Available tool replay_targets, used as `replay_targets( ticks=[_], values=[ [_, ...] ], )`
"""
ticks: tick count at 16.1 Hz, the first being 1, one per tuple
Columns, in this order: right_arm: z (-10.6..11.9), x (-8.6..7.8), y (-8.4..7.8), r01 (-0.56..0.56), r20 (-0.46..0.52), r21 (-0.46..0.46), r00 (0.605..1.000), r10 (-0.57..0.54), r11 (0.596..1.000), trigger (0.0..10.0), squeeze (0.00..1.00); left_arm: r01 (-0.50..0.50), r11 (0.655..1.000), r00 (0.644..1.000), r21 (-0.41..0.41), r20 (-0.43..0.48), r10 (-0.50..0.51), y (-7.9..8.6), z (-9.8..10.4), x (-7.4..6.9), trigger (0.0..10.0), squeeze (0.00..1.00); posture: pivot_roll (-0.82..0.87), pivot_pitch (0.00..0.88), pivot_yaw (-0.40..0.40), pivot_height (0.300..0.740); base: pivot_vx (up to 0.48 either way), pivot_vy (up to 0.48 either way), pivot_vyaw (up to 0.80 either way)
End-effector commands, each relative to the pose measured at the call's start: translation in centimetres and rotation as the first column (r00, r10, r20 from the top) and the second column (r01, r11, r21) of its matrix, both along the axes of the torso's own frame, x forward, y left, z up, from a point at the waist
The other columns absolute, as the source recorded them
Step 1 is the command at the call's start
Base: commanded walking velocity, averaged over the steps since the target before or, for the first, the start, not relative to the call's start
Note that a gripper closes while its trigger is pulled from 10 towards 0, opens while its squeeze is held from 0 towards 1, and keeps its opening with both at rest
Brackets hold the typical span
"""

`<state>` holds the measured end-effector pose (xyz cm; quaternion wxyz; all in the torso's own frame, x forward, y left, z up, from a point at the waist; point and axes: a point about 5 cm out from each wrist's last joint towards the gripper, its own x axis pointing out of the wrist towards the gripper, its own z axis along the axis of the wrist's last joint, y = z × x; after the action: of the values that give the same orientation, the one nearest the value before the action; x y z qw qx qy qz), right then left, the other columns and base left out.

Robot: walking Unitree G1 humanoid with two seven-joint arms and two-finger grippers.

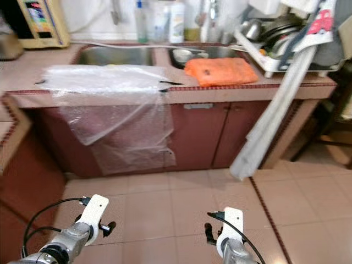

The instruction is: Kitchen organization

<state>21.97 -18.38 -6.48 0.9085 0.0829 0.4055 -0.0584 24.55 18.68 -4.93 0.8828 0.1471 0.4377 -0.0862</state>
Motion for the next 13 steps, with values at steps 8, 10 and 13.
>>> replay_targets(
  ticks=[8,10,13],
  values=[
    [0.1,0.2,-0.4,0.001,0.003,-0.018,1.000,-0.001,1.000,10.0,0.00,0.021,0.999,0.999,-0.034,0.031,-0.020,-0.6,1.0,1.4,10.0,0.00,-0.03,0.000,-0.022,0.740,0.101,0.000,-0.62],
    [0.1,0.1,-0.4,0.001,0.003,-0.019,1.000,-0.001,1.000,10.0,0.00,0.023,0.999,0.999,-0.040,0.032,-0.022,-0.8,1.0,1.5,10.0,0.00,-0.04,0.000,-0.021,0.740,0.287,0.000,-0.75],
    [0.1,0.1,-0.4,0.004,0.002,-0.016,1.000,-0.004,1.000,10.0,0.00,0.035,0.999,0.999,-0.041,0.029,-0.034,-1.0,0.9,1.4,10.0,0.00,-0.04,0.000,-0.020,0.740,0.305,0.000,-0.75]
  ],
)
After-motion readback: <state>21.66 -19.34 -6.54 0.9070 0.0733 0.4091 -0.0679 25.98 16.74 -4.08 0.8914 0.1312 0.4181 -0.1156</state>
